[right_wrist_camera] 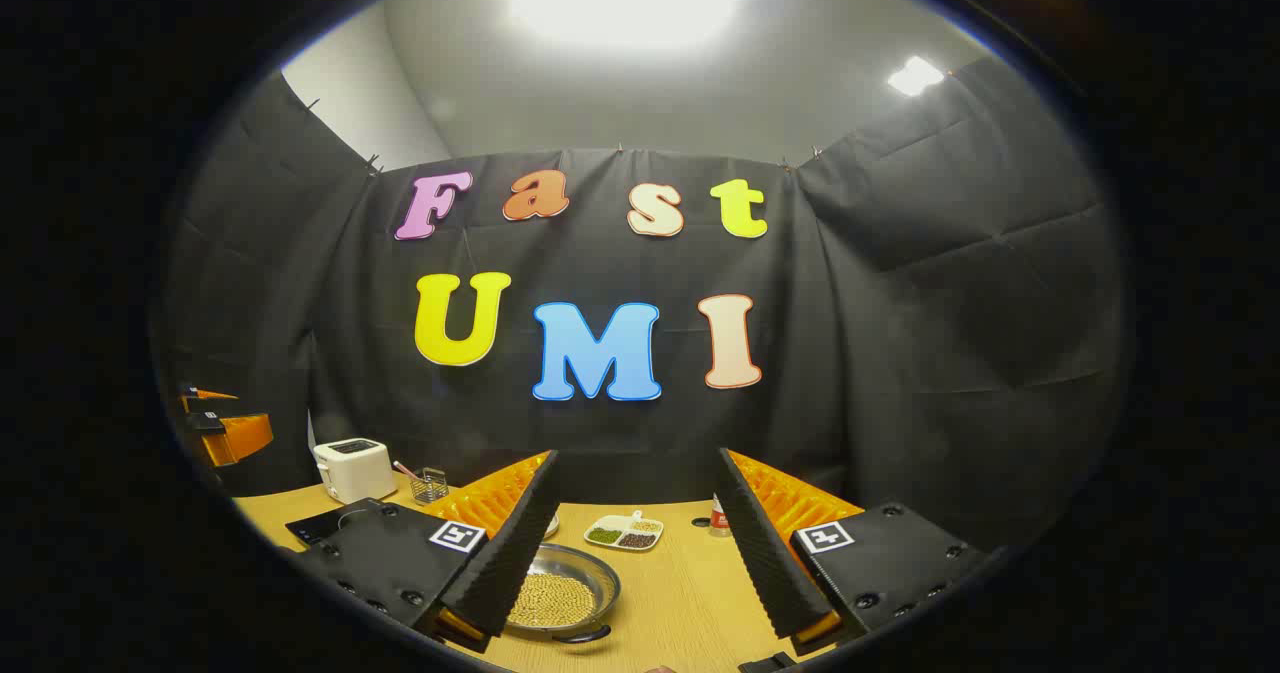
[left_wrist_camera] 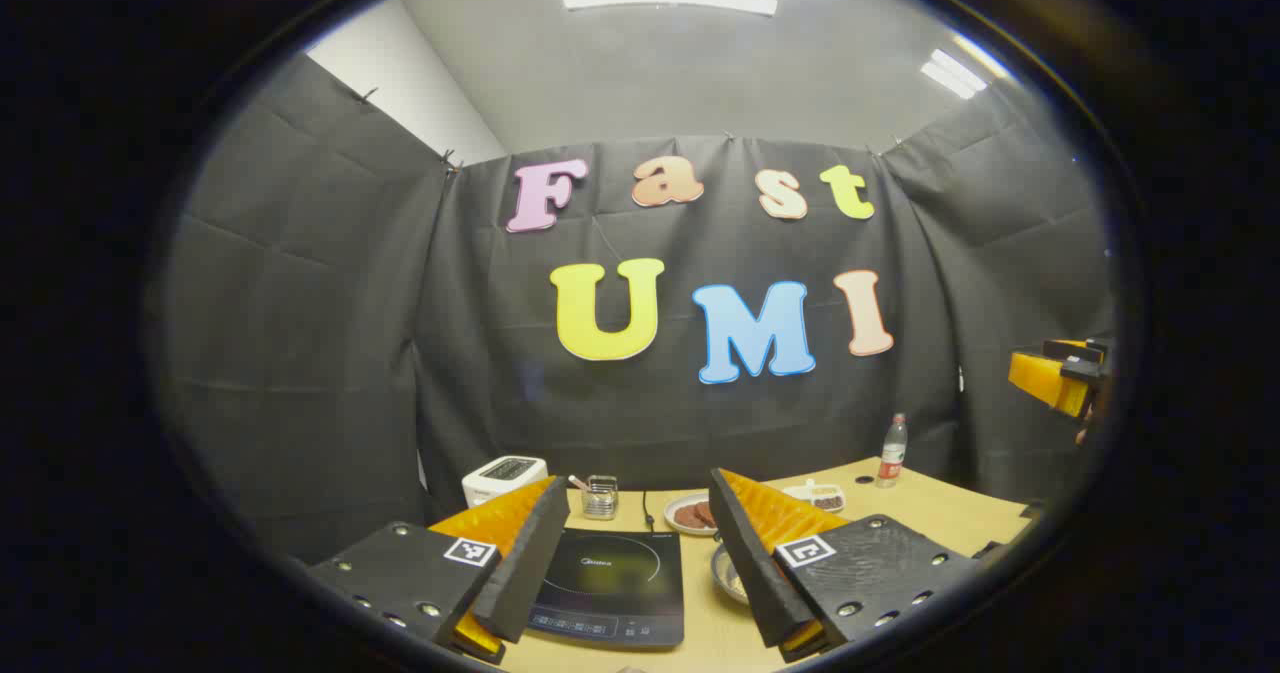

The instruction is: First push the handle of the pot to place it horizontally, then grasp the pot with both hands and set it on the induction cooktop.

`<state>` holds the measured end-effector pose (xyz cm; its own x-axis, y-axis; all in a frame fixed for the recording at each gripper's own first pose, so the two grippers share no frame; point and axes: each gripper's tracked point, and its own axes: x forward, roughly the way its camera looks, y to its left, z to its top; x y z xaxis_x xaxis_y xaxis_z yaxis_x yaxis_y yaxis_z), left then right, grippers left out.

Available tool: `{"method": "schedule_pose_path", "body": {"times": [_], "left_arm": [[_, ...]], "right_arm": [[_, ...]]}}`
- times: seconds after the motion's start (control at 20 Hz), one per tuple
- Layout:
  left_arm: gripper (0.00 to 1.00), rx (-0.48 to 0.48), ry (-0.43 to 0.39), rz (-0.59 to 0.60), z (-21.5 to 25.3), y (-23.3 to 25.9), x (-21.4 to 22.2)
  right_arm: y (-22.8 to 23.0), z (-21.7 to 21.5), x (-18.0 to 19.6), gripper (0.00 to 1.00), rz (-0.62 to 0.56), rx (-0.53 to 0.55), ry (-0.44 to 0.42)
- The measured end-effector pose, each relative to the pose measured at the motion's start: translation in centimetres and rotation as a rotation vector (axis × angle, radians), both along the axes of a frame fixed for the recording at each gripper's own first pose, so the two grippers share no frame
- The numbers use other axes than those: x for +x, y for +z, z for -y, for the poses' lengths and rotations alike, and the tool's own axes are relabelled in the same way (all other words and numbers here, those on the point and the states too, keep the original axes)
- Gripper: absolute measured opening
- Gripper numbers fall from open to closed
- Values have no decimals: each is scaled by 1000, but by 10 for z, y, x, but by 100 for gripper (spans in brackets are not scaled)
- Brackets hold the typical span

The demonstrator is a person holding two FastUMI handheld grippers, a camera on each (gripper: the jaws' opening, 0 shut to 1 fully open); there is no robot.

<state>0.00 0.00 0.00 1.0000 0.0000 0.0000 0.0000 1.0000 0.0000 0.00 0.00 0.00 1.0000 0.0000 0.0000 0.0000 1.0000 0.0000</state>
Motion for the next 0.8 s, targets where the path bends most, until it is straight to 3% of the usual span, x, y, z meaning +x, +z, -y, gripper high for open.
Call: {"method": "schedule_pose_path", "body": {"times": [0.8], "left_arm": [[85,20,14,7,-4,0,5]], "right_arm": [[-10,-4,9,97,-35,-30,16]]}}
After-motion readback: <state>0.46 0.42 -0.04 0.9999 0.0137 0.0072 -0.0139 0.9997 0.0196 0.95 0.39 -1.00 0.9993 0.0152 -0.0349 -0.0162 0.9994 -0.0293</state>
